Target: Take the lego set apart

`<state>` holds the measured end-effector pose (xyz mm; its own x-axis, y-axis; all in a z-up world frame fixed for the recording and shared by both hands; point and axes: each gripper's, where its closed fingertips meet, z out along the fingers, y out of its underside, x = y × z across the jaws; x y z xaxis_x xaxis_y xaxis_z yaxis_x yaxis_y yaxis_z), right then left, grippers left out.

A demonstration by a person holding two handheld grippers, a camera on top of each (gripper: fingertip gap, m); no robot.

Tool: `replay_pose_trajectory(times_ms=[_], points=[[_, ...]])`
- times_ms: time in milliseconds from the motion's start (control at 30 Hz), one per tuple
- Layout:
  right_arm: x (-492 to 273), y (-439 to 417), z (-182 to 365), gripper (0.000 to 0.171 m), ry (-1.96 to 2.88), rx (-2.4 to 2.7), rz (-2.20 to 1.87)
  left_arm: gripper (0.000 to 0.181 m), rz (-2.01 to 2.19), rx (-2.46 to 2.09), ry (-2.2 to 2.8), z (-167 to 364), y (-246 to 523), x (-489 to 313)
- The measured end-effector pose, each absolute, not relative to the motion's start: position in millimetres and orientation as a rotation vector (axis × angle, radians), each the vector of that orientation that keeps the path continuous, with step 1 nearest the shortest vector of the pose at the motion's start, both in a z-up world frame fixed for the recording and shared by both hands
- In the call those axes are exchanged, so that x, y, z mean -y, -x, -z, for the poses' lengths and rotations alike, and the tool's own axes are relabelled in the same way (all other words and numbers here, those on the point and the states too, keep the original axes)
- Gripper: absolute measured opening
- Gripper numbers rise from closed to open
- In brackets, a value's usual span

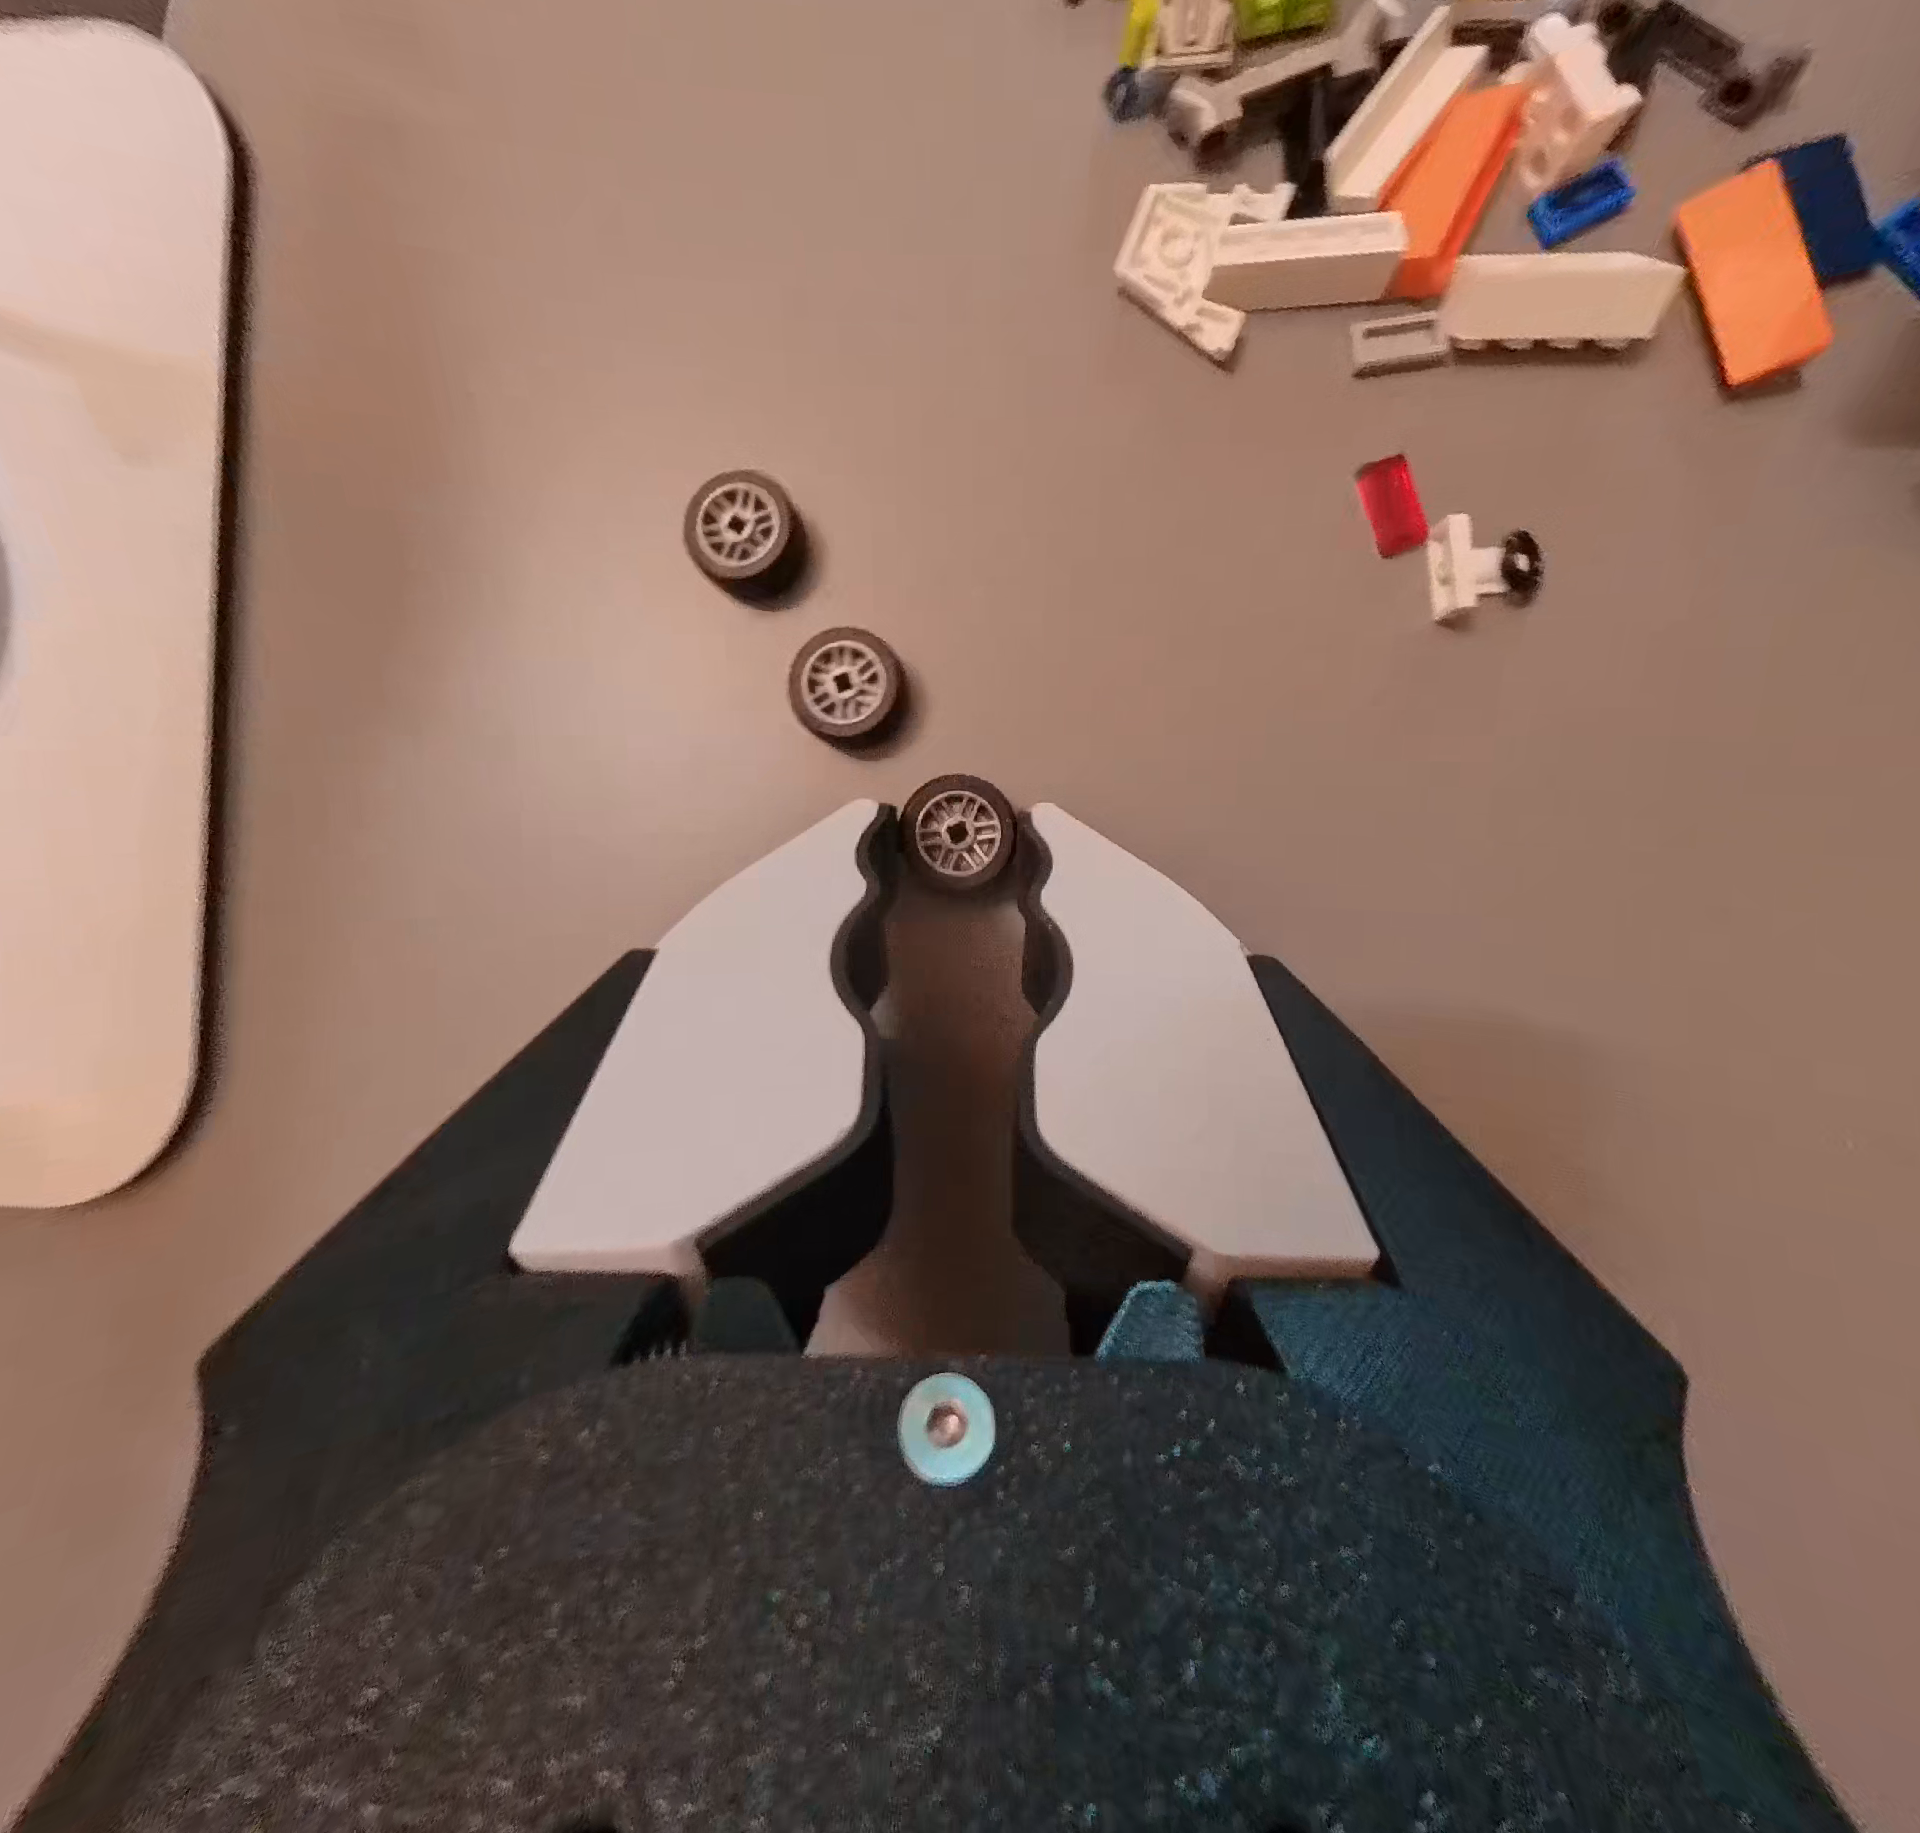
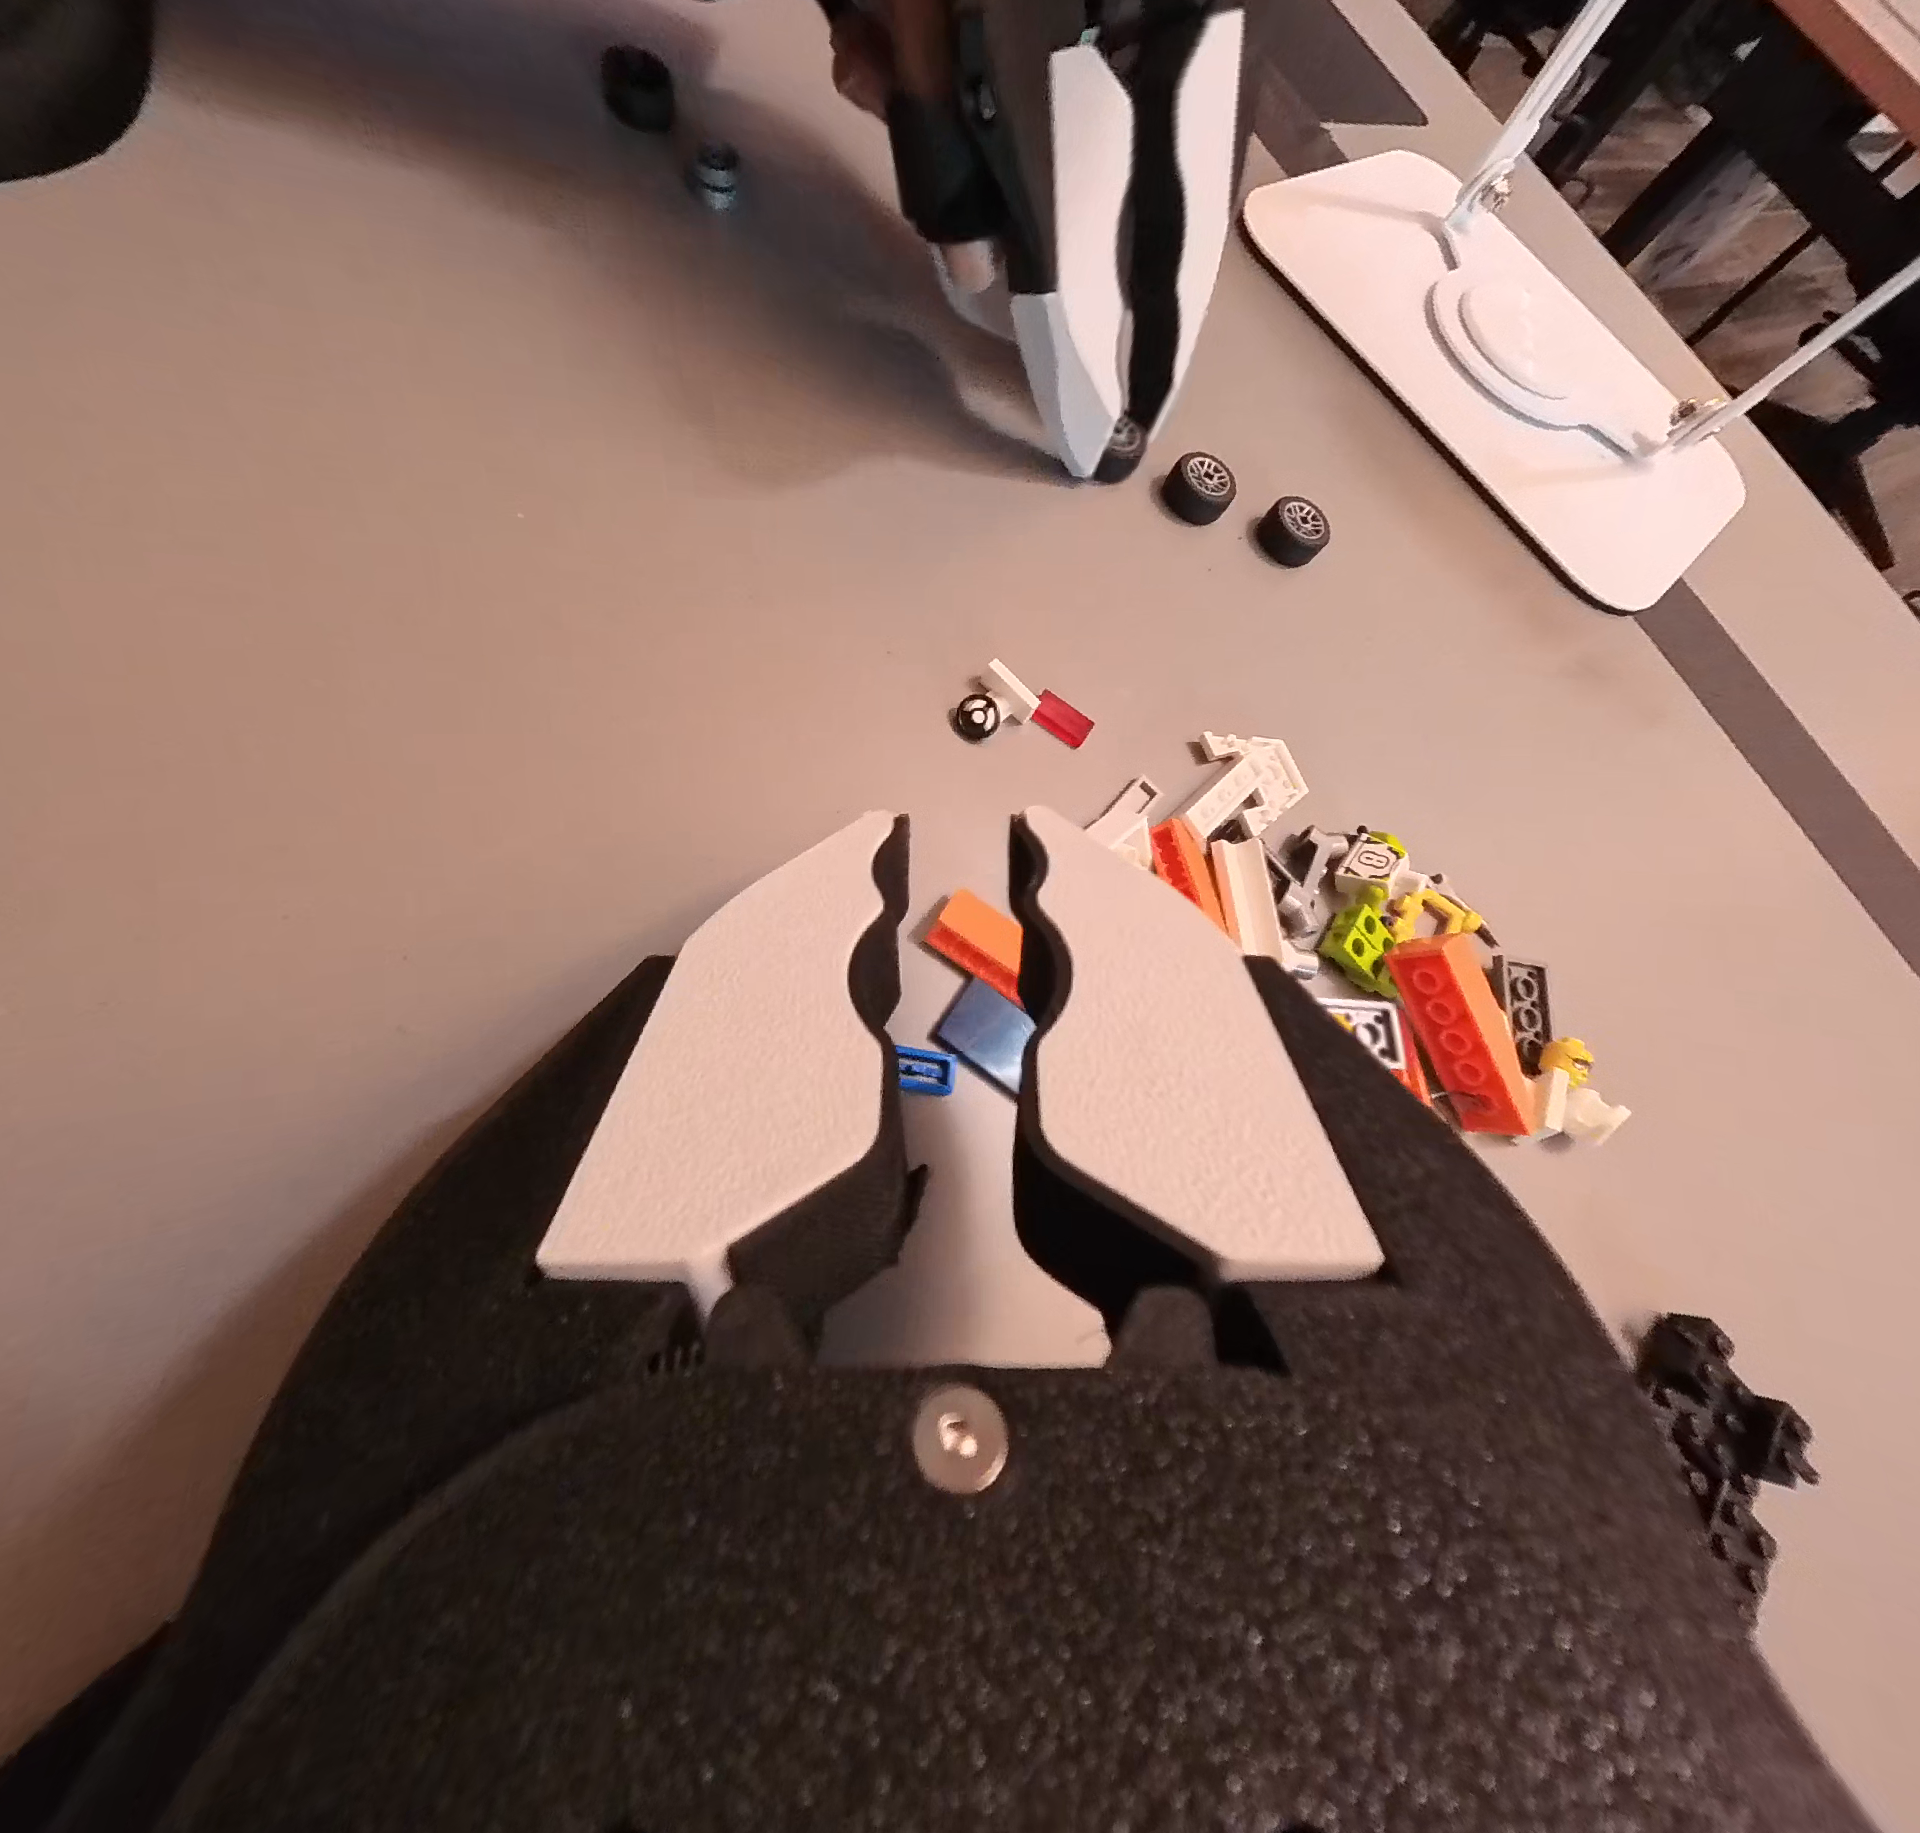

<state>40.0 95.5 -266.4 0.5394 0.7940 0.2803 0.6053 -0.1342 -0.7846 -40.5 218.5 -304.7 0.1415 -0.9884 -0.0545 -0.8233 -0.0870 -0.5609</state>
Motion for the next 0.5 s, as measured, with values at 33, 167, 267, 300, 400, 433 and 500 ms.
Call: replay_pose_trajectory(times_ms=[33, 167, 267, 300, 400, 433, 500], points=[[-96.0, -39.9, 264.9, 0.018, 1.833, 1.144, -0.259, 0.021, 0.457, -1.741, 1.901, 299.0, 38.4, -212.0], [-94.4, -31.9, 245.8, 0.021, 1.815, 1.013, -0.450, 0.021, 0.357, -1.703, 1.588, 258.3, 25.3, -169.0], [-91.1, -22.4, 220.8, 0.025, 1.786, 0.829, -0.749, 0.021, 0.258, -1.606, 1.344, 221.6, 14.9, -134.6], [-89.2, -19.2, 212.8, 0.025, 1.763, 0.784, -0.838, 0.021, 0.223, -1.575, 1.275, 211.7, 12.6, -124.9], [-86.8, -11.3, 193.0, 0.032, 1.698, 0.675, -0.998, 0.021, 0.173, -1.477, 1.143, 189.2, 8.6, -102.8], [-86.4, -8.7, 188.5, 0.034, 1.686, 0.651, -1.027, 0.021, 0.154, -1.450, 1.110, 184.0, 8.9, -98.1], [-85.7, -3.1, 182.0, 0.035, 1.674, 0.621, -1.061, 0.021, 0.107, -1.420, 1.048, 176.8, 10.0, -90.6]])
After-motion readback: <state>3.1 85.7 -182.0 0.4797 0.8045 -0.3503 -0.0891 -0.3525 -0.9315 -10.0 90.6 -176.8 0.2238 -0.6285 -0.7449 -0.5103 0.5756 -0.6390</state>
